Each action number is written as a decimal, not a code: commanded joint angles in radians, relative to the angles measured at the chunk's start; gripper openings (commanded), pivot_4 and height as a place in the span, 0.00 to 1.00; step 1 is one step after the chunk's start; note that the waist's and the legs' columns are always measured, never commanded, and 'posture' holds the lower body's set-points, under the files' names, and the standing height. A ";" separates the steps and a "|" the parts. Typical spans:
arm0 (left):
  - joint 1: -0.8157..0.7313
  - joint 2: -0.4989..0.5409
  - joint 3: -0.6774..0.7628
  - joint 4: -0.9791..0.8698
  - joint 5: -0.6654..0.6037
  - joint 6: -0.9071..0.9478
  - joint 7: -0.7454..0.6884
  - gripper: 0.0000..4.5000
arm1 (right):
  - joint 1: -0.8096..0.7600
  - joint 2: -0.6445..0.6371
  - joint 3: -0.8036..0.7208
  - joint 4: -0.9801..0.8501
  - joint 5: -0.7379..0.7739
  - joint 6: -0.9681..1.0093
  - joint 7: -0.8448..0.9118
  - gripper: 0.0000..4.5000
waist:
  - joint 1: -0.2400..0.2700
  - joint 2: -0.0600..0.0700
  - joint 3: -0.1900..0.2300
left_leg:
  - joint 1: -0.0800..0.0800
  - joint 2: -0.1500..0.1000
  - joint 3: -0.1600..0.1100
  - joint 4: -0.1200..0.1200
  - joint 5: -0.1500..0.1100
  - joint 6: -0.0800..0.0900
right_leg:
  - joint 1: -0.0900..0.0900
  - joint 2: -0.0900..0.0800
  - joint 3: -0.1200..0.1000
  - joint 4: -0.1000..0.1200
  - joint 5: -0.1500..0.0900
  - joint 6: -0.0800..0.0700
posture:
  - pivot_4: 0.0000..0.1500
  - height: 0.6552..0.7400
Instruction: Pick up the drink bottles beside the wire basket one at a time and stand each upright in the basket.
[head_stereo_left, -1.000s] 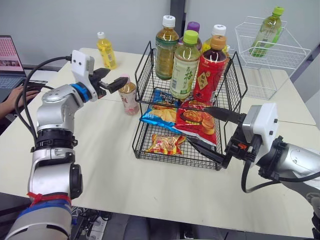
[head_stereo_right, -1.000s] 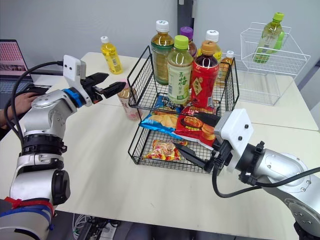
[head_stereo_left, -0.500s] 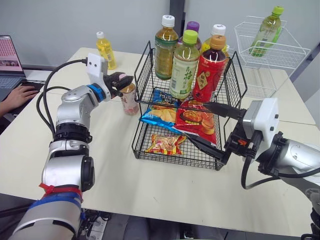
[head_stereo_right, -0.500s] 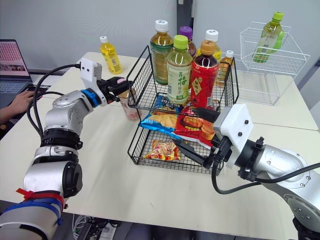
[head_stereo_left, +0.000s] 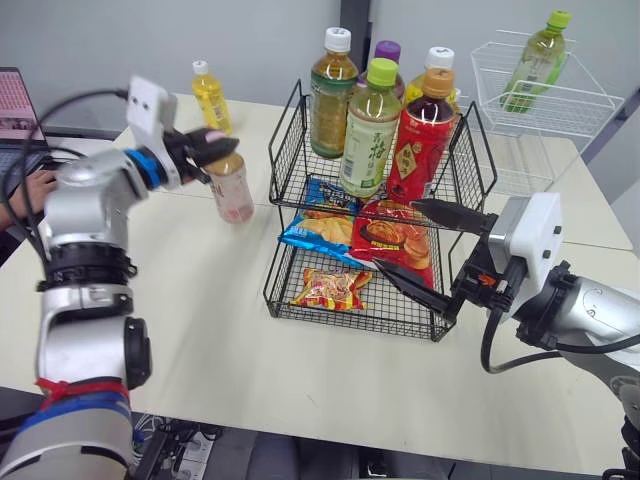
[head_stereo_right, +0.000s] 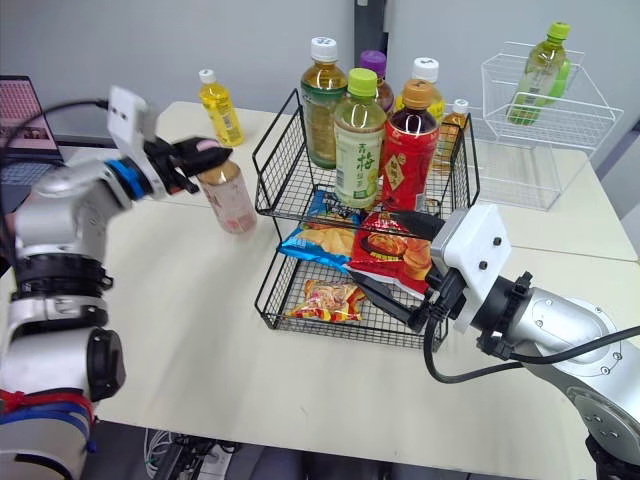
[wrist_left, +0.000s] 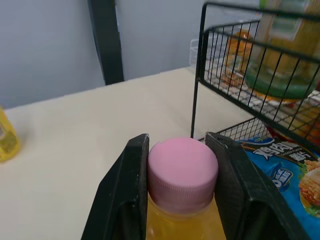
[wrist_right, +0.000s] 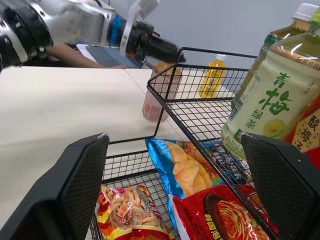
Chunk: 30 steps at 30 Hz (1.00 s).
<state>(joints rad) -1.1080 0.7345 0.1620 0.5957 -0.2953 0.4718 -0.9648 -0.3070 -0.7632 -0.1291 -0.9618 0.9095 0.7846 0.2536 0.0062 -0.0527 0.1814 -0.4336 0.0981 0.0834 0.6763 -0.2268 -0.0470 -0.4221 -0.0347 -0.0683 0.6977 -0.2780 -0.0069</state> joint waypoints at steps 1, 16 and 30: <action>-0.199 0.044 0.017 -0.042 -0.059 0.060 -0.064 0.30 | 0.012 0.006 -0.022 -0.042 0.016 0.000 -0.041 1.00 | 0.008 -0.001 0.001 | -0.001 -0.001 0.000 0.000 0.000 0.000 | 0.000 0.001 0.000 0.000 0.000 0.000 | 1.00 0.70; -0.619 -0.057 -0.055 0.198 -0.069 0.215 -0.294 0.30 | 0.005 0.037 -0.027 -0.055 0.044 -0.008 -0.146 1.00 | -0.001 -0.001 0.001 | 0.000 -0.002 -0.001 0.001 -0.001 0.001 | 0.000 0.001 0.002 0.000 -0.003 0.005 | 1.00 0.70; -0.497 -0.170 -0.123 0.202 -0.010 0.107 -0.323 0.30 | -0.012 0.052 -0.021 -0.056 0.044 -0.013 -0.203 1.00 | -0.008 -0.001 0.001 | 0.000 -0.002 0.000 0.001 0.000 0.001 | 0.000 0.001 0.003 0.001 -0.003 0.005 | 1.00 0.70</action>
<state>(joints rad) -1.5832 0.5615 0.0318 0.8429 -0.3009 0.6055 -1.2810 -0.3009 -0.7128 -0.1340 -0.9880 0.9455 0.7926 0.0600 -0.0018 -0.0532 0.1821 -0.4336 0.0961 0.0831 0.6769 -0.2273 -0.0459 -0.4223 -0.0334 -0.0654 0.6984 -0.2809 -0.0023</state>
